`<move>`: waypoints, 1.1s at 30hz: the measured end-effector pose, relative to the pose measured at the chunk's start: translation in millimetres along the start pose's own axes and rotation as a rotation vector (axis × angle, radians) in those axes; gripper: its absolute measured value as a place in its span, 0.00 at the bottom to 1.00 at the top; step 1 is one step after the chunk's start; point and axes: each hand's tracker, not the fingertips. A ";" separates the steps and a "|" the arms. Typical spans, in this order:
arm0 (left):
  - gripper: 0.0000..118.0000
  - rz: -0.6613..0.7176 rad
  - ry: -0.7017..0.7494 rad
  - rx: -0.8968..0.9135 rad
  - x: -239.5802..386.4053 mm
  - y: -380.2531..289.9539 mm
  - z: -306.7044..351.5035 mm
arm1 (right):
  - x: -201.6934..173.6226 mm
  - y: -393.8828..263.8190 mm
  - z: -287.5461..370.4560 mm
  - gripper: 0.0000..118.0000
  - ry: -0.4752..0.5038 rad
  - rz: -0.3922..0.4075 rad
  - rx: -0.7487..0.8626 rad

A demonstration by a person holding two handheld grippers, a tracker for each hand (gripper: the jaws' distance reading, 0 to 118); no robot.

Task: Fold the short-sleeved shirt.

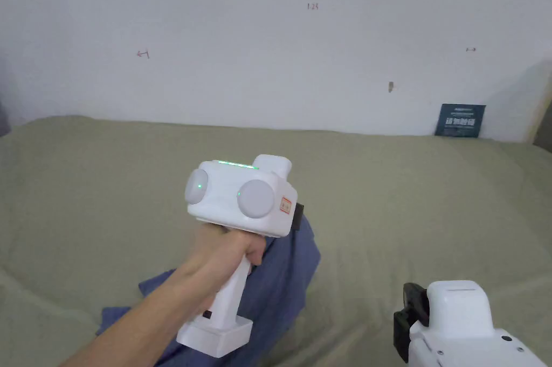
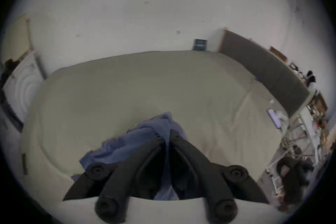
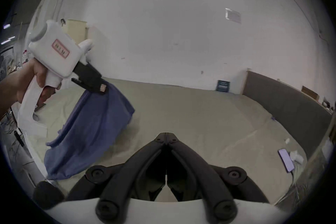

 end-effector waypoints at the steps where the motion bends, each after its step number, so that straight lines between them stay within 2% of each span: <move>1: 0.01 -0.015 -0.032 -0.004 14.3 0.7 -9.9 | 7.7 -2.2 1.0 0.00 -0.024 -0.006 -0.010; 6: 0.01 -0.029 -0.156 -0.086 76.6 -15.3 -68.8 | 38.9 -16.2 -3.6 0.00 -0.089 -0.019 -0.053; 12: 0.01 0.009 -0.189 -0.237 101.3 -65.8 -157.9 | 58.2 -34.8 -21.6 0.00 -0.117 -0.028 -0.105; 13: 0.07 0.015 -0.195 -0.247 102.3 -71.0 -165.9 | 60.2 -36.8 -24.5 0.00 -0.122 -0.026 -0.118; 14: 0.30 0.025 -0.203 -0.251 101.7 -75.0 -171.1 | 63.8 -43.4 -29.2 0.00 -0.122 -0.028 -0.123; 15: 0.82 0.025 -0.207 -0.241 99.2 -76.2 -171.0 | 65.7 -45.3 -30.9 0.00 -0.120 -0.028 -0.127; 16: 1.00 0.029 -0.216 -0.225 98.2 -77.2 -170.0 | 66.7 -46.9 -32.8 0.00 -0.123 -0.027 -0.131; 17: 0.96 0.024 -0.210 -0.232 96.7 -77.0 -167.4 | 66.9 -48.3 -34.4 0.00 -0.127 -0.026 -0.133; 18: 0.87 0.019 -0.162 -0.193 91.8 -75.6 -155.6 | 66.8 -43.8 -31.5 0.00 -0.128 -0.027 -0.139; 23: 0.84 0.011 -0.033 -0.028 51.0 -69.5 -80.2 | 59.8 -39.8 -24.3 0.00 -0.114 -0.057 -0.119; 24: 0.80 0.015 -0.007 0.009 39.6 -71.1 -56.4 | 56.8 -38.5 -21.6 0.00 -0.112 -0.056 -0.111; 25: 0.71 0.021 0.022 0.068 28.0 -74.8 -32.0 | 54.2 -37.0 -18.9 0.00 -0.103 -0.055 -0.104; 26: 0.55 0.020 0.083 0.108 16.8 -79.7 -6.3 | 50.7 -35.2 -14.8 0.00 -0.095 -0.057 -0.097; 27: 0.14 0.017 0.125 0.145 7.1 -87.0 17.9 | 47.5 -34.2 -11.2 0.00 -0.085 -0.060 -0.083; 28: 0.00 0.043 0.199 0.208 -2.2 -97.3 41.3 | 43.8 -32.8 -8.1 0.00 -0.081 -0.058 -0.077; 33: 0.00 0.069 0.359 0.278 -46.8 -150.6 135.9 | 25.8 -27.8 10.5 0.00 -0.053 -0.048 -0.035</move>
